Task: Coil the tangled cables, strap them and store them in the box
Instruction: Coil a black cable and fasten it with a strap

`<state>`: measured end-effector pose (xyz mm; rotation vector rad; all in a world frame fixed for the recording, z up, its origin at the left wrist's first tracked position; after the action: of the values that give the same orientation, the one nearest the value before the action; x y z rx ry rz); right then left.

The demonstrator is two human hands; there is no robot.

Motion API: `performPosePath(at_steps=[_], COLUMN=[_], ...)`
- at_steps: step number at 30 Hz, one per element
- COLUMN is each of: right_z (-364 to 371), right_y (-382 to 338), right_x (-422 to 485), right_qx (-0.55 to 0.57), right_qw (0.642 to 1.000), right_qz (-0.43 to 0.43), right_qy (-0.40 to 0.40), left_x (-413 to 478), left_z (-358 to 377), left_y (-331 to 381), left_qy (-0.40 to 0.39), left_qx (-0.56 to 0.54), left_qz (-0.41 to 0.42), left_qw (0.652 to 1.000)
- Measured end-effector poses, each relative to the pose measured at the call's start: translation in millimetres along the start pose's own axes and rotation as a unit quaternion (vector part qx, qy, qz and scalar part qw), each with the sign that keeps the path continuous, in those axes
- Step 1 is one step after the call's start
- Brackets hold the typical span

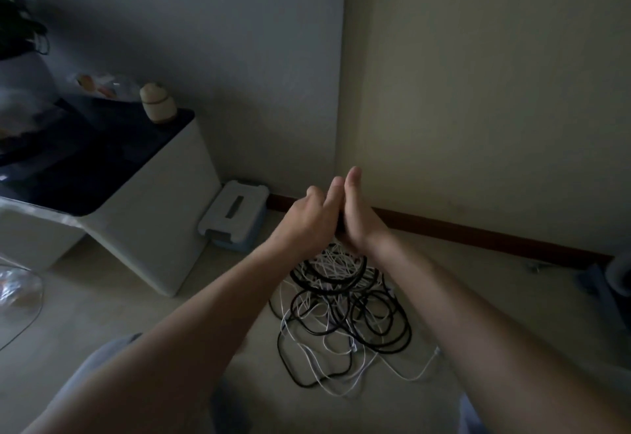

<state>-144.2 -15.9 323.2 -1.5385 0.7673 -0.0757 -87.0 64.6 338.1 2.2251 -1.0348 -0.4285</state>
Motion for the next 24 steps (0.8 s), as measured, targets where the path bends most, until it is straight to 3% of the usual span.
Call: performPosePath(at_steps=[3, 9, 14, 19, 24], right_z=[-4.7, -21.5, -36.7, -59.0, -59.7], right_y=[0.0, 1.8, 7.1, 9.3, 9.6], right_x=[1.0, -0.1, -0.9, -3.9, -5.1], right_qx=[0.041, 0.012, 0.096, -0.016, -0.094], right_qw=[0.999, 0.998, 0.992, 0.983, 0.982], right_qz=[0.014, 0.036, 0.066, -0.031, -0.129], right_qy=[0.021, 0.042, -0.056, -0.182, -0.103], left_x=[-0.3, 1.6, 3.7, 11.0, 12.3], left_z=[6.4, 18.1, 11.1, -1.6, 3.1], left_y=[-1.8, -5.6, -6.6, -16.6, -26.2], left_qy=[0.032, 0.079, 0.122, 0.171, 0.132], left_qx=[-0.113, -0.127, -0.111, -0.162, -0.267], left_qz=[-0.068, -0.053, -0.085, -0.139, -0.227], left_qw=[0.991, 0.987, 0.983, 0.962, 0.927])
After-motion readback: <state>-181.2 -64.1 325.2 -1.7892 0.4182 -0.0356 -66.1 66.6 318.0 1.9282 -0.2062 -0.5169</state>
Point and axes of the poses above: each hand's wrist, its own x-axis towards the middle knuckle, its own z-axis out of the palm, y = z × x, the point moved 2 cm from there along x, towards the middle knuckle, and after that the axes turned 1 degree about z, right-handed, at the moved point
